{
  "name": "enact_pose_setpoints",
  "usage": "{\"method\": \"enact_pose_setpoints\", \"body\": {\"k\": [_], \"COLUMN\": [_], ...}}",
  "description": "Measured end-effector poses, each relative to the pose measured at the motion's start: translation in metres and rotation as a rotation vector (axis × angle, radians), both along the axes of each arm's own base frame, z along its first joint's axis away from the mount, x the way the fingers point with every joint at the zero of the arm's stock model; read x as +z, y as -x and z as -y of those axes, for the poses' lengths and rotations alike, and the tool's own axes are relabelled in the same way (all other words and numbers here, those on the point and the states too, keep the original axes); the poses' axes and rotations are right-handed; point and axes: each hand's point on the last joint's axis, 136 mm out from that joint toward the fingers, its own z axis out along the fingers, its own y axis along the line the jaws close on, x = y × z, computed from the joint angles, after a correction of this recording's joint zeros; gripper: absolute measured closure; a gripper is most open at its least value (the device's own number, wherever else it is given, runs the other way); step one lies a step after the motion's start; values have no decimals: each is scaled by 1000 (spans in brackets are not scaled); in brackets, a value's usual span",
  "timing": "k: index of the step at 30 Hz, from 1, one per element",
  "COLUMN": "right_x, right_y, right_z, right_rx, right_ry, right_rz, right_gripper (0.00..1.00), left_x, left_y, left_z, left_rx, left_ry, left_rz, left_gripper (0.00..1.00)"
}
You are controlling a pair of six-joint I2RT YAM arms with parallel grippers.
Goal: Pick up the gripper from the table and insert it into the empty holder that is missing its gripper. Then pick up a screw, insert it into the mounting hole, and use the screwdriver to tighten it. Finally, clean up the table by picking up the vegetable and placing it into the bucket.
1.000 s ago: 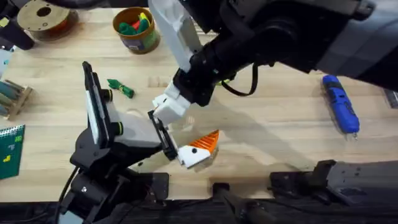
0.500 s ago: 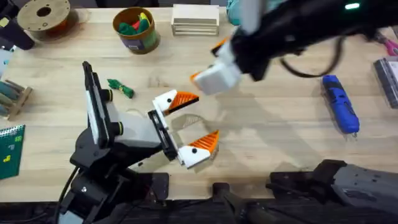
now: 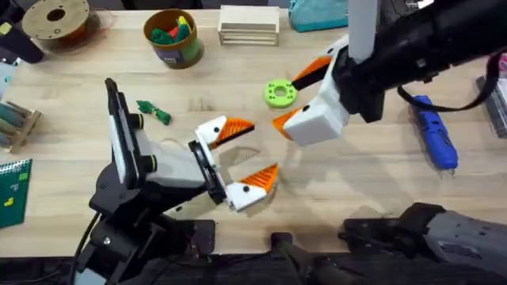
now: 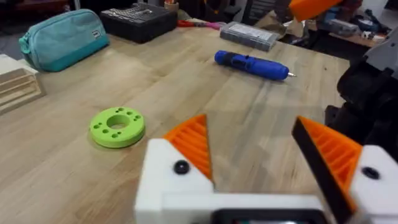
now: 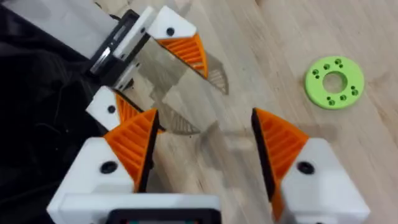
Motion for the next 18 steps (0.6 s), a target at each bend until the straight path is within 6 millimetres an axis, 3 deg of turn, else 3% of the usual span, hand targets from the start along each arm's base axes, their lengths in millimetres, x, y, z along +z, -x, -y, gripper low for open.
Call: {"method": "enact_pose_setpoints", "body": {"k": [3, 7, 10, 18], "right_x": [0, 1, 1, 0], "right_y": [1, 1, 2, 3], "right_z": [-1, -1, -1, -1], "right_rx": [8, 12, 13, 14], "right_ry": [-5, -7, -9, -5], "right_rz": [-1, -1, -2, -9], "right_gripper": [146, 145, 145, 145], "left_x": [0, 0, 0, 0], "left_y": [0, 0, 0, 0], "left_z": [0, 0, 0, 0], "left_rx": [0, 0, 0, 0], "left_ry": [-1, -2, -3, -3], "left_rz": [2, 4, 5, 5], "left_gripper": [310, 755, 973, 995]}}
